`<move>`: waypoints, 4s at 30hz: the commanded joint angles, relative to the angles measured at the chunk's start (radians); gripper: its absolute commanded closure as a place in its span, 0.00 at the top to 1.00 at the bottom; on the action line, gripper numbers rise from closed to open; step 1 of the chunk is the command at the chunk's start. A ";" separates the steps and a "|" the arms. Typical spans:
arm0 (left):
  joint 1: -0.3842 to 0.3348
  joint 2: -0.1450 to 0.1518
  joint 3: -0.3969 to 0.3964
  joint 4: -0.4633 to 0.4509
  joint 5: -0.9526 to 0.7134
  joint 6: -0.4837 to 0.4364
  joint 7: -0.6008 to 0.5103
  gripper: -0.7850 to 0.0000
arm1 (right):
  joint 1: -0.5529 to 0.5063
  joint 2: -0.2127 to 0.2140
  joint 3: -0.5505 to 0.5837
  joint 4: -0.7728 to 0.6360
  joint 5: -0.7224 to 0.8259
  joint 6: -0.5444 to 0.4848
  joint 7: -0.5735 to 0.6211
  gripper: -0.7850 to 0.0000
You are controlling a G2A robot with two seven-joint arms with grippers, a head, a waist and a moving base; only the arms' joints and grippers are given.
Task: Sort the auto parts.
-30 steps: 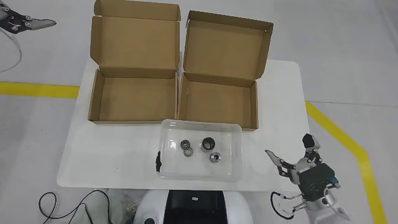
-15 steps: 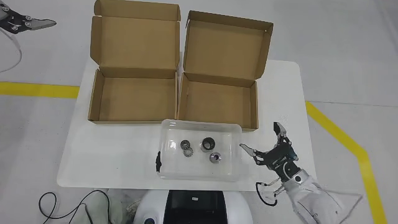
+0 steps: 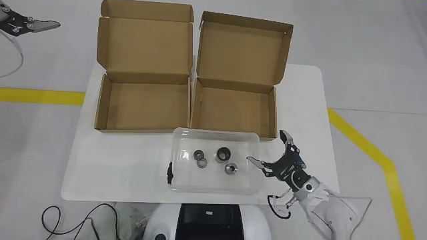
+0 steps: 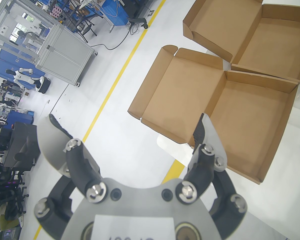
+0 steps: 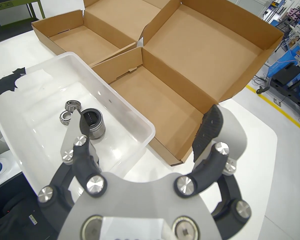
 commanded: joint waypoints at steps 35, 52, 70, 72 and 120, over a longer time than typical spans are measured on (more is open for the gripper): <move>0.000 0.000 0.000 0.000 0.000 0.000 0.000 1.00 | 0.430 0.014 -0.284 0.133 0.209 -0.465 0.608 1.00; 0.000 0.000 0.000 0.000 0.000 0.000 0.000 1.00 | 0.512 0.020 -0.396 0.196 0.269 -0.386 0.764 0.87; 0.000 0.000 0.000 0.000 0.000 0.000 0.000 1.00 | 0.568 0.029 -0.453 0.255 0.325 -0.272 0.925 0.90; 0.000 0.000 0.000 0.000 0.000 0.000 0.000 1.00 | 0.578 0.029 -0.461 0.272 0.325 -0.262 0.930 0.91; 0.000 0.000 0.000 0.000 0.000 0.000 0.000 1.00 | 0.623 0.067 -0.490 0.289 0.364 -0.262 0.734 0.00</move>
